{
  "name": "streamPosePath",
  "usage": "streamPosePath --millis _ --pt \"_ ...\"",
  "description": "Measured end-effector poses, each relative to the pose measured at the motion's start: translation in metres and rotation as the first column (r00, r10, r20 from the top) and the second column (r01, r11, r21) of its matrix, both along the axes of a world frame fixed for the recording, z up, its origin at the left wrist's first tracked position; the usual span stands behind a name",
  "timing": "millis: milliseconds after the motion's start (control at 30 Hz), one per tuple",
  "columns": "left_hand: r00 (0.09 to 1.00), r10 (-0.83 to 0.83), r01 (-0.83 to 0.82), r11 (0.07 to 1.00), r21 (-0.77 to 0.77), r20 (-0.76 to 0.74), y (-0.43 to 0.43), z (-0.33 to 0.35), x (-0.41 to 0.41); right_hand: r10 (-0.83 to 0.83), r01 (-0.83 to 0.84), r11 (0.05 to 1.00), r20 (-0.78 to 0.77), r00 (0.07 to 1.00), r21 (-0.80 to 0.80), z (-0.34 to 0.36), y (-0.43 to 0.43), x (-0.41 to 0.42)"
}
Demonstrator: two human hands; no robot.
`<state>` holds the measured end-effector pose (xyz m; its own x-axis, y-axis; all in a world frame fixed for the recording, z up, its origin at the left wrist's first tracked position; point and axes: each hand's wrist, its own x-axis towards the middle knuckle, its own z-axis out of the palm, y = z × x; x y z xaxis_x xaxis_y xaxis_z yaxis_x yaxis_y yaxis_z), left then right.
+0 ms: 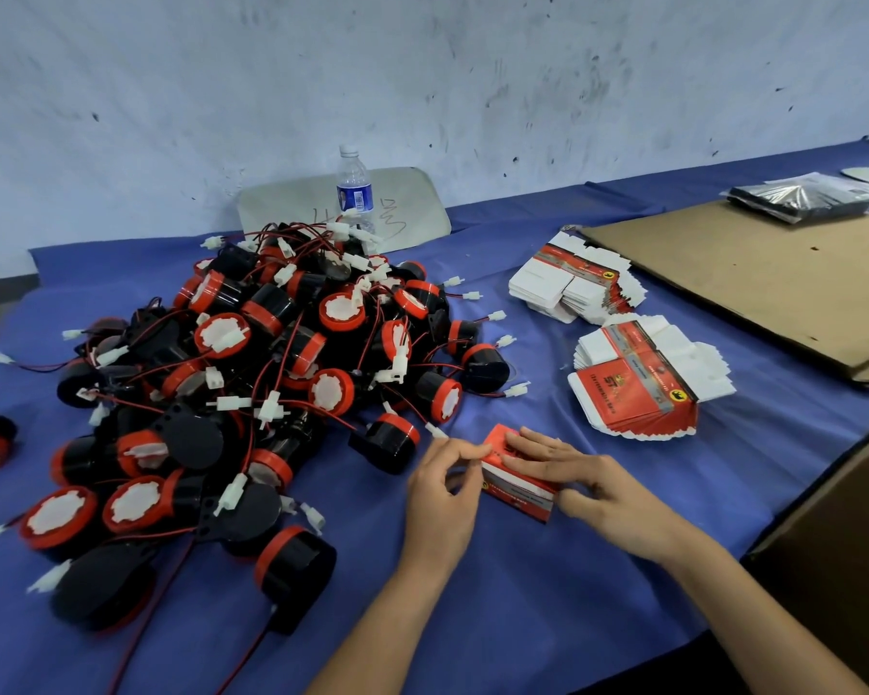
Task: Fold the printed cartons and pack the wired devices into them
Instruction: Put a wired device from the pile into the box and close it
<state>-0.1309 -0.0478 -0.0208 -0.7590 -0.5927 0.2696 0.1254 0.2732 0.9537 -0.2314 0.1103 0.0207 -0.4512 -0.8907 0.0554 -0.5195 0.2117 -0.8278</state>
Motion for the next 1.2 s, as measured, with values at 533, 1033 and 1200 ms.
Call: streamPosePath --millis 533,1033,1200 --pt "0.997 0.073 -0.040 0.841 -0.539 0.040 0.003 -0.004 0.009 0.020 0.101 0.985 -0.665 0.747 0.143 -0.029 0.010 0.001" --pt "0.974 -0.211 0.225 0.922 -0.315 0.079 0.003 -0.005 0.019 -0.391 0.579 0.747 0.488 0.780 -0.327 -0.026 -0.024 0.043" --pt "0.973 -0.226 0.232 0.927 -0.294 0.053 0.003 -0.007 0.019 -0.641 0.717 0.560 0.332 0.692 -0.415 -0.028 -0.043 0.057"
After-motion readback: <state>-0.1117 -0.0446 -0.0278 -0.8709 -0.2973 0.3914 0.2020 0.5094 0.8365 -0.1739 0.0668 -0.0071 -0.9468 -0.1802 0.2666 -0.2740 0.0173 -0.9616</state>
